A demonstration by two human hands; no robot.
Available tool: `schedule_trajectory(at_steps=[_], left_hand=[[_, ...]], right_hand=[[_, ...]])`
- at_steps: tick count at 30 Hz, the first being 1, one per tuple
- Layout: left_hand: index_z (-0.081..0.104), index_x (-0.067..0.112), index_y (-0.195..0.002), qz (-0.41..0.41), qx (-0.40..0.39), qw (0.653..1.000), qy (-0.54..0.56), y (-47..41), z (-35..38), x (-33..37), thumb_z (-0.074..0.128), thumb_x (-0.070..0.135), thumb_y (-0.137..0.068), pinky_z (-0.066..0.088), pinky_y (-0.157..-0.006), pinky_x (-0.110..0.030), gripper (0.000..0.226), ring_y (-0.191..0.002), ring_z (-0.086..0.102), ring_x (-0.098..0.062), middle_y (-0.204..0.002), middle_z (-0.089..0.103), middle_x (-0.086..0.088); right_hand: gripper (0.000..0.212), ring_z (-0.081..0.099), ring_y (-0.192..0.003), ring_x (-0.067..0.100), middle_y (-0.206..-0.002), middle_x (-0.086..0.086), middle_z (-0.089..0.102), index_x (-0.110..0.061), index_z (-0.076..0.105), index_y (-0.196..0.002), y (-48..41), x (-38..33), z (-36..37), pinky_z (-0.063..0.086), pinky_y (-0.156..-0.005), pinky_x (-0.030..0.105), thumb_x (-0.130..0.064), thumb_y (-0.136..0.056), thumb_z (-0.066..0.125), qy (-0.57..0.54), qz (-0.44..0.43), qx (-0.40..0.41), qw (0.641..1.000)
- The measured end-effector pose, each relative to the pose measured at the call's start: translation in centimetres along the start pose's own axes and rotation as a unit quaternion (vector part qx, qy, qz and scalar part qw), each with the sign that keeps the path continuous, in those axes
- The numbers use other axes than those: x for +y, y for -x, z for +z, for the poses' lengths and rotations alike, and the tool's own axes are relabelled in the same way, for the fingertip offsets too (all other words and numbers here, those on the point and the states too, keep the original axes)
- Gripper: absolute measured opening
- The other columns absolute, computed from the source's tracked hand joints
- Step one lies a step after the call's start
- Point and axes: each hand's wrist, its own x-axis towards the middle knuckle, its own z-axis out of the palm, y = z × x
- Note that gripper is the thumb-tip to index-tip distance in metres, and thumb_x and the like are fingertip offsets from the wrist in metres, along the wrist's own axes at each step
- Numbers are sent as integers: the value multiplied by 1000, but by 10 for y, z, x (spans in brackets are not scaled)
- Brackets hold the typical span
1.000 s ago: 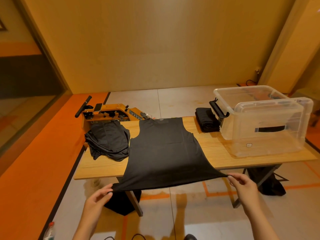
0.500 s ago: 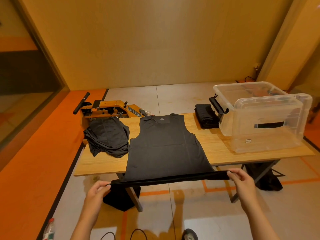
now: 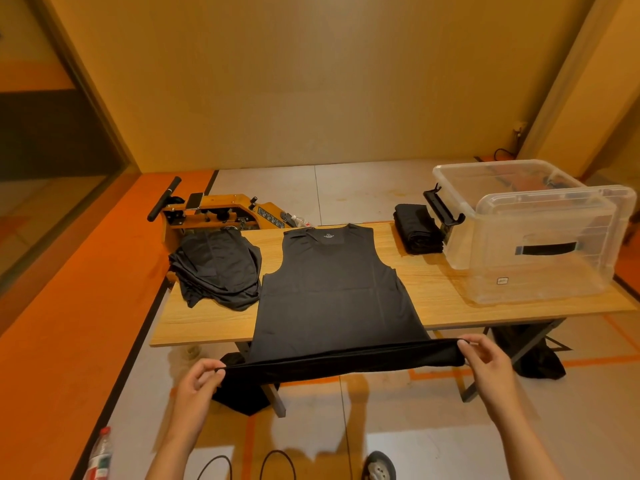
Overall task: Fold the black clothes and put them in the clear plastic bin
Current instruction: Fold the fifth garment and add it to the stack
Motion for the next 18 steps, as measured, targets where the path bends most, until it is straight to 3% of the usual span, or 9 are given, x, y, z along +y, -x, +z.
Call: schedule_trajectory(at_steps=[8,18], left_hand=[[64,10,-93,9,0,1000,-5,-12,1,4,55,5,-95,47,-77,-34,11,-94,60,-23,-96,66,-8],[64,7,-90,24,13,1000,8,-66,11,37,56,4,-94,47,-75,-32,9,-92,61,-25,-92,66,-9]], right_hand=[[10,55,-86,5,-91,-2,62,-10,63,-101,-7,-6,0,39,-67,20,-8,-94,56,11,7,-10,1000],[9,58,-85,13,-89,5,63,-8,64,-97,-69,-20,21,46,-72,27,-8,-94,56,-9,25,-23,999]])
